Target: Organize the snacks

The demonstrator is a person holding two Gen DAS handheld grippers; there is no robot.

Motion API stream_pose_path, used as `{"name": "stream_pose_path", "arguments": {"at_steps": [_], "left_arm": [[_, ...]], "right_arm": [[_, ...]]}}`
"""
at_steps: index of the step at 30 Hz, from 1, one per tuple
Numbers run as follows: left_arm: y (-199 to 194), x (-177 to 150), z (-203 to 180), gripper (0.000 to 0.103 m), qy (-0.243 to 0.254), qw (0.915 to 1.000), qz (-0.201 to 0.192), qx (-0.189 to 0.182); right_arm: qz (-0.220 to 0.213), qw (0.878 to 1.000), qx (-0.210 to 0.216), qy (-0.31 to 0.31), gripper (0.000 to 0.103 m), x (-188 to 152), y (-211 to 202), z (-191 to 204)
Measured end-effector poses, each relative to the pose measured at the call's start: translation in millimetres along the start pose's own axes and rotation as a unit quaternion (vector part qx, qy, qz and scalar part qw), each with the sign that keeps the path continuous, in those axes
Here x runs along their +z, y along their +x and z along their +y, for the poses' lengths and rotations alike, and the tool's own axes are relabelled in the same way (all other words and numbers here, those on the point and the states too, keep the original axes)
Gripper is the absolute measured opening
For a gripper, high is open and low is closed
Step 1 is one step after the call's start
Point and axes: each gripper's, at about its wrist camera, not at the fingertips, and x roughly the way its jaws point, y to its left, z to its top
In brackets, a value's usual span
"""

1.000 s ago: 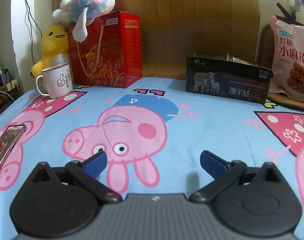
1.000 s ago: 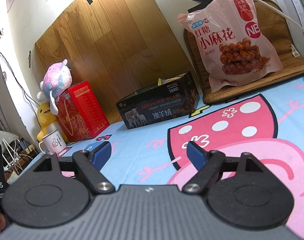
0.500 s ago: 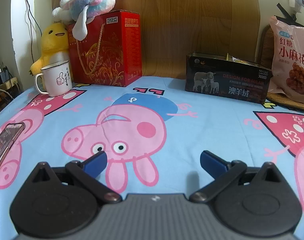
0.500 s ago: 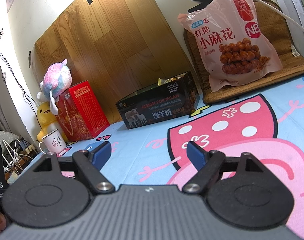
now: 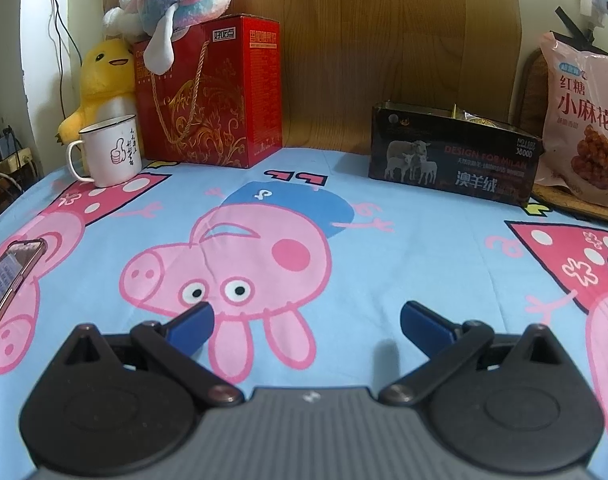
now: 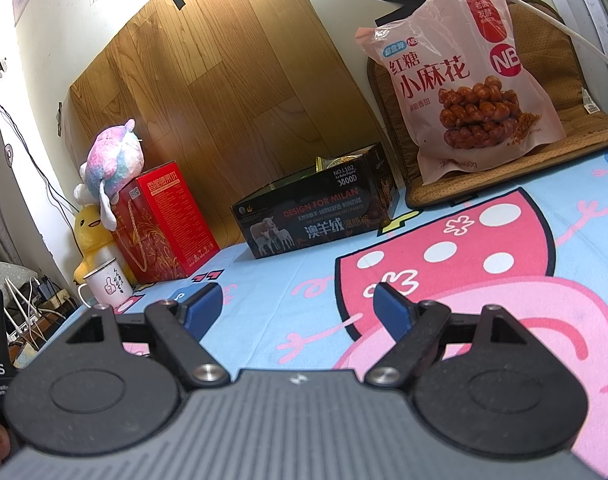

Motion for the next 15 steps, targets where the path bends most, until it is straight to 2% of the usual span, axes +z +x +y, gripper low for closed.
{"name": "stream_pose_path", "arguments": {"at_steps": [15], "left_arm": [[1.5,-0.4,-0.6,0.103,0.003,1.0000,0.004,0.008]], "right_arm": [[0.000,1.000,0.000,0.000,0.085,0.2,0.0,-0.1]]}}
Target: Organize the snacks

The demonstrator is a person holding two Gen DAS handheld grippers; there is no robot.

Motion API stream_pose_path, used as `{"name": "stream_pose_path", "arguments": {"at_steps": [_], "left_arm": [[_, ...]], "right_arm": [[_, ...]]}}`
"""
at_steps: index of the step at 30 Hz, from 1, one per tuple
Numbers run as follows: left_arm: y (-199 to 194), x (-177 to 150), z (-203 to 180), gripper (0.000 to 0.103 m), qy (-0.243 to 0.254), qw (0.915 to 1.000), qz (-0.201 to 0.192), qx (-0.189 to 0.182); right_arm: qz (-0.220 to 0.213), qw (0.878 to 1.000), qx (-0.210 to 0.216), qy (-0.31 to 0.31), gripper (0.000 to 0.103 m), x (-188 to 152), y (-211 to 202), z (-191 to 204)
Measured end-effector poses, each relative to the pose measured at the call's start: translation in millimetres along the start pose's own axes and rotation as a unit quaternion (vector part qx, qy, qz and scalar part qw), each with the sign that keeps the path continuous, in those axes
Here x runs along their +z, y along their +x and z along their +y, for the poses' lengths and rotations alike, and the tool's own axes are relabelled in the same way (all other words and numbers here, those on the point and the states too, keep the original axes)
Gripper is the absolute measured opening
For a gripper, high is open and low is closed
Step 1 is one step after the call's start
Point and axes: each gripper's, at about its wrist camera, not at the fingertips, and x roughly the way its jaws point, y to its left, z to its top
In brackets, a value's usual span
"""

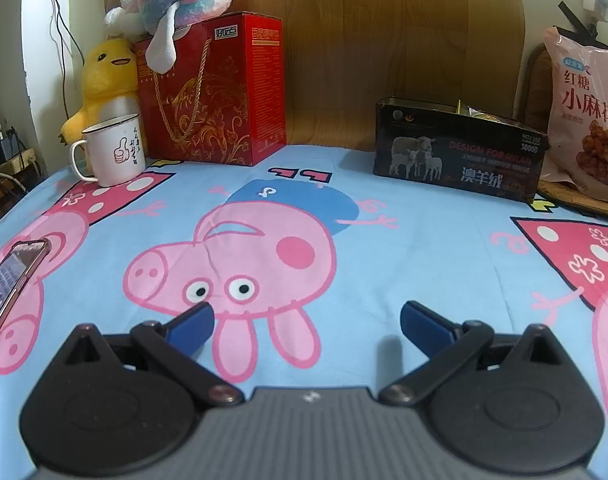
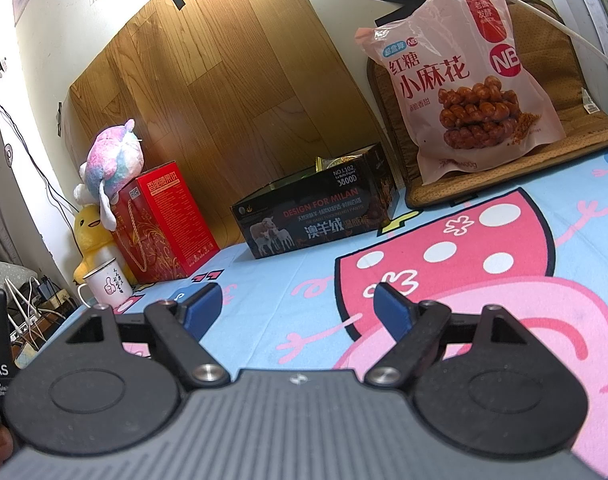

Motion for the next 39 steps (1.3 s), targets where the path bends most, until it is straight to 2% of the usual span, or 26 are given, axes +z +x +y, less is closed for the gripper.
{"name": "stream_pose_path", "arguments": {"at_steps": [39], "left_arm": [[3.1,0.5,2.0,0.103,0.001,1.0000,0.007,0.007]], "right_arm": [[0.000,1.000,0.000,0.000,0.085,-0.3,0.1,0.0]]}}
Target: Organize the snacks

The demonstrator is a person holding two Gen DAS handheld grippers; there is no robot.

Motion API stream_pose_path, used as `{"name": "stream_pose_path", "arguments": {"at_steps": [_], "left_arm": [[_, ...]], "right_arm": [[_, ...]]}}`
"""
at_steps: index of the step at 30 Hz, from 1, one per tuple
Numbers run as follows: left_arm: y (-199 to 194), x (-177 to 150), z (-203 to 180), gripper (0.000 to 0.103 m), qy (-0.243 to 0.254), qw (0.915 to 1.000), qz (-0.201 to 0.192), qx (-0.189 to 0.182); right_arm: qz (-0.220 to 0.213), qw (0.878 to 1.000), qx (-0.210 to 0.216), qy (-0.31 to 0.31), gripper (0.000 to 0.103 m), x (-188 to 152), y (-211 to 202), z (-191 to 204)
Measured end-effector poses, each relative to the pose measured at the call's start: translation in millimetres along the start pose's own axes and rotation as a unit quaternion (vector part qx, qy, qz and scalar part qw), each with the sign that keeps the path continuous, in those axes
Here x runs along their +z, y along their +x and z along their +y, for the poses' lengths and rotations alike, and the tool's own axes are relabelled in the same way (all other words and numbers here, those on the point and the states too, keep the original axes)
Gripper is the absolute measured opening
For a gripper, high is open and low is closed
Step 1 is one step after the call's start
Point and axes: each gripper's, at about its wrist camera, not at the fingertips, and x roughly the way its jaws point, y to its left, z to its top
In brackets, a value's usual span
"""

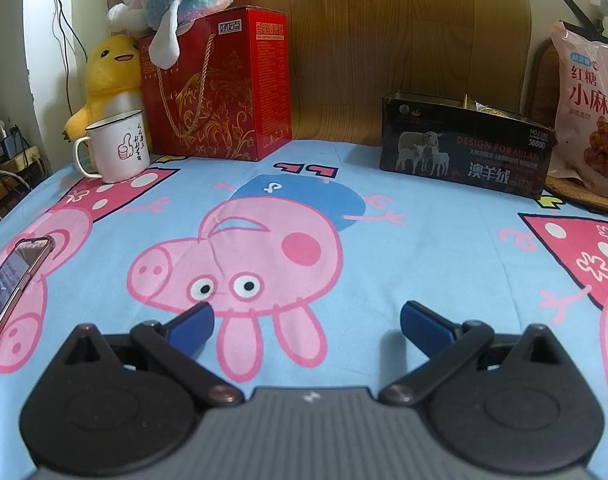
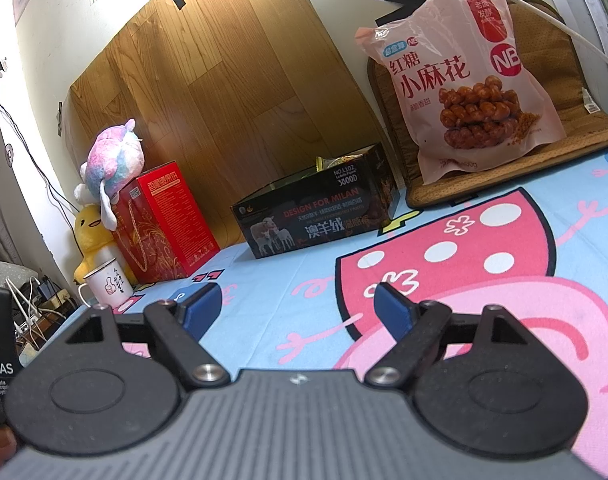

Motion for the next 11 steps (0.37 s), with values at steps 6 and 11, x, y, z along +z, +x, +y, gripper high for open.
{"name": "stream_pose_path", "arguments": {"at_steps": [6,11], "left_arm": [[-1.5,-0.8,-0.3,0.103,0.004,1.0000,-0.007,0.002],[-4.2,-1.2,-3.0,0.103,0.014,0.9998,-0.017,-0.002]], "right_arm": [[0.000,1.000,0.000,0.000,0.085,0.0,0.1,-0.1],[0.000,1.000,0.000,0.000,0.085,0.0,0.1,-0.1]]}}
